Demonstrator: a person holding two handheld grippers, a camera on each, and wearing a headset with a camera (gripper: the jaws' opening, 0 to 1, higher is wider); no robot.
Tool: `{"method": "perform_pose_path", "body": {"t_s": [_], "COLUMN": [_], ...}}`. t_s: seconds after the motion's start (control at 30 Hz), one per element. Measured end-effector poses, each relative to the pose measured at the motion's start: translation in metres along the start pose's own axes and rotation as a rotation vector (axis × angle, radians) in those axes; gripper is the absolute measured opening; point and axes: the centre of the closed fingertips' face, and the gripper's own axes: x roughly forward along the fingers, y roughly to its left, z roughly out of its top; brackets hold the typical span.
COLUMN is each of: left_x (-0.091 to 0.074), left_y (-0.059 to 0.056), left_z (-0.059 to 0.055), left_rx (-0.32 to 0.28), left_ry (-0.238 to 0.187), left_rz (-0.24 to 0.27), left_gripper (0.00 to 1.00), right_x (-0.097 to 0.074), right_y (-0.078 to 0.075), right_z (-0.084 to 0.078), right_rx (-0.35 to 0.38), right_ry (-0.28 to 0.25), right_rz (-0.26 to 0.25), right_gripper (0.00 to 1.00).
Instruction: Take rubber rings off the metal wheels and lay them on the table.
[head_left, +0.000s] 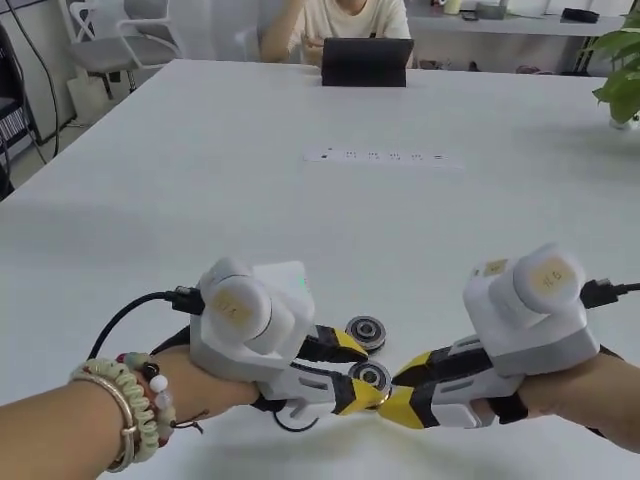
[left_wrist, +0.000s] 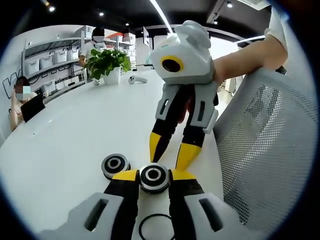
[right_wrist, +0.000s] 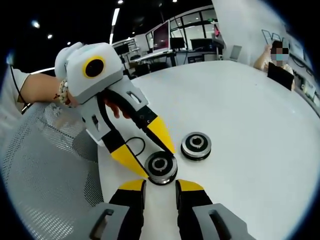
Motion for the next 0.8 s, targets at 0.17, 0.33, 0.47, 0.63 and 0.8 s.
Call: {"method": "perform_pose_path", "body": {"t_s": [0.17,0.33,0.47,0.63,0.8], "left_x": [-0.0011,-0.0002,-0.0007,-0.0008,-0.0011], "left_y": [0.0018,0.0028,0.0025,0.0027,0.0025], "left_z": [-0.0001,-0.0004,-0.0011,-0.0008,-0.0011], "left_rx": [-0.007,0.002,-0.013,-0.016,-0.020], "left_ry": [0.004,0.006,0.004,0.002,-0.004], "left_rz": [0.004,0.016,0.016,0.018,0.020], "left_gripper": [0.10,0.08,0.08,0.08,0.08], "right_x": [-0.0002,0.0001,0.0023,0.0057,0.0046], "right_y": [-0.0002,-0.0021,-0.0040,-0.0035,-0.0049], "right_z": [0.0007,0.0021,0.0029,0.0033,0.0020], "right_rx": [-0.002,-0.010,-0.025,-0.062,-0.096], "right_ry": [-0.002,-0.006,-0.011,-0.005,0.011], "right_rz": [-0.001,-0.012,-0.024,-0.028,-0.032], "right_gripper": [0.21,0.24,0.26,0.23,0.17]}}
